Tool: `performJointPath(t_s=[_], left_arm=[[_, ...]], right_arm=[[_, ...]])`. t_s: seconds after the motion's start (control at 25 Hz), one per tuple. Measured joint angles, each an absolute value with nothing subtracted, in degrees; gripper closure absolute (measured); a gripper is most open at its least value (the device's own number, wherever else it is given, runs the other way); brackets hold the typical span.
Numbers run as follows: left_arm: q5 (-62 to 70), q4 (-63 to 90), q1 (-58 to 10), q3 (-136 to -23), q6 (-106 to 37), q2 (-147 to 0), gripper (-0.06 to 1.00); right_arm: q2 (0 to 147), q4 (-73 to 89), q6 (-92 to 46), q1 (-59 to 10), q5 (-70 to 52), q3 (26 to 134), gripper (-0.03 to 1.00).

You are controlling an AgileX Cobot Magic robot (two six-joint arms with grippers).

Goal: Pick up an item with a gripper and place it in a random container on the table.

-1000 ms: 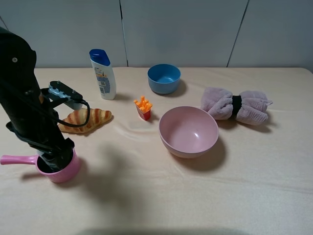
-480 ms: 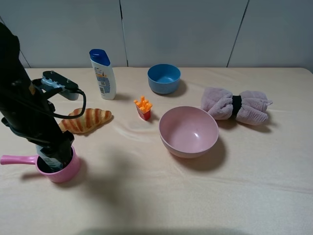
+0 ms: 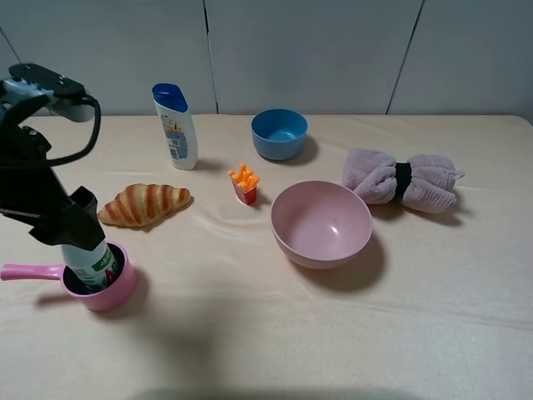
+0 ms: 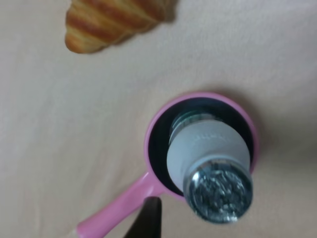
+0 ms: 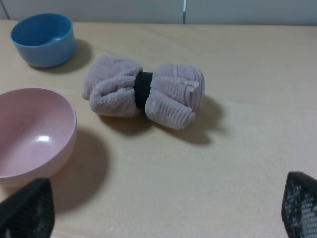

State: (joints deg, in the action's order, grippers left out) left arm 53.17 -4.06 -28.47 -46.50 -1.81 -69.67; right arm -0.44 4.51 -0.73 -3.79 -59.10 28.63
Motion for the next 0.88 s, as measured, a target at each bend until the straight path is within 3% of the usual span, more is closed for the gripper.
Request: performJointPath(t_s=[0.88], left_arm=[[57.81, 0.74, -28.47, -50.50, 0.72, -47.52, 0.03]], right_arm=[[-0.44, 4.51, -0.73, -3.79, -59.10, 28.63, 0.27]])
